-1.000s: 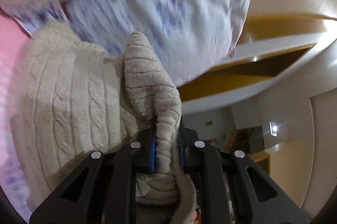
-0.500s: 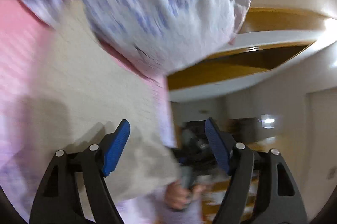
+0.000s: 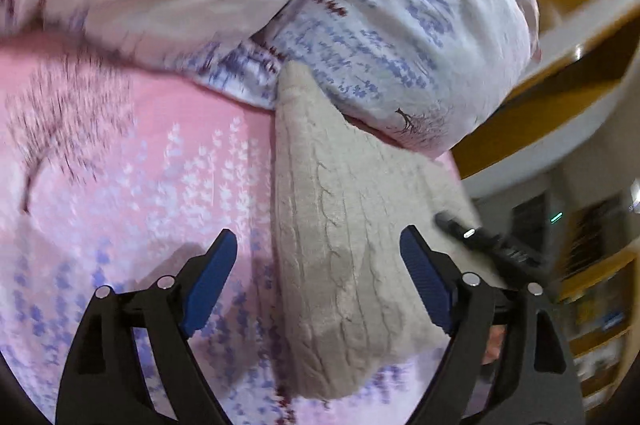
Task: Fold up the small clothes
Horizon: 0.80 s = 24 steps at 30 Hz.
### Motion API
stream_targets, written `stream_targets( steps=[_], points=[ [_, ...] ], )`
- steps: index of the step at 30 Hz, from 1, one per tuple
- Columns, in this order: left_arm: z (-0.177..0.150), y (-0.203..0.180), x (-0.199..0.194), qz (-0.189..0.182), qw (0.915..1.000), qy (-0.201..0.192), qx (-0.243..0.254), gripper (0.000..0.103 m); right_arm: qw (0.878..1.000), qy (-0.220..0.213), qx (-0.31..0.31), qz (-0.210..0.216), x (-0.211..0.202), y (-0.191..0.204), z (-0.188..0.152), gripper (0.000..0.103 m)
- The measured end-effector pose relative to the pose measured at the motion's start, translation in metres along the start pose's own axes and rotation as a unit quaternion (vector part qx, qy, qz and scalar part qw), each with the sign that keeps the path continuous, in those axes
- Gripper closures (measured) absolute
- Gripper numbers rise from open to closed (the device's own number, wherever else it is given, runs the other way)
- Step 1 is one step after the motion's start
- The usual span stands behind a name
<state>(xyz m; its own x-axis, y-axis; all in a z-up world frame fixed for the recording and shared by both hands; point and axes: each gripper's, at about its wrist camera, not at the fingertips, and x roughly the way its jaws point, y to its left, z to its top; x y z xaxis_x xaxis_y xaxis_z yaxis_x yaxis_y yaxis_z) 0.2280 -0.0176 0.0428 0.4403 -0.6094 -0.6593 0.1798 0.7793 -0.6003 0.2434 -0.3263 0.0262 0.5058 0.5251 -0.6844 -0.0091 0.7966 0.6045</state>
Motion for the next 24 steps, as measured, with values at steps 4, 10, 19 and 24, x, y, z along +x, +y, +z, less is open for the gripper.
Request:
stream_targets(
  steps=[4,10,19,24],
  points=[
    [-0.004,-0.020,-0.009,0.078,0.9944,-0.029,0.065,0.009,0.999,-0.038,-0.031,-0.020,-0.018,0.015,0.008,0.088],
    [-0.006,-0.037,-0.009,0.134,0.9837,-0.046,0.111,0.003,0.995,-0.085,-0.021,-0.038,-0.047,0.004,0.018,0.088],
    [-0.013,-0.045,0.003,0.180,0.9720,-0.036,0.147,0.001,0.997,-0.057,0.047,-0.028,-0.035,-0.052,0.008,0.088],
    [-0.019,-0.053,0.005,0.193,0.9662,-0.036,0.167,0.001,0.997,-0.035,0.043,-0.062,-0.022,-0.059,0.004,0.079]
  ],
)
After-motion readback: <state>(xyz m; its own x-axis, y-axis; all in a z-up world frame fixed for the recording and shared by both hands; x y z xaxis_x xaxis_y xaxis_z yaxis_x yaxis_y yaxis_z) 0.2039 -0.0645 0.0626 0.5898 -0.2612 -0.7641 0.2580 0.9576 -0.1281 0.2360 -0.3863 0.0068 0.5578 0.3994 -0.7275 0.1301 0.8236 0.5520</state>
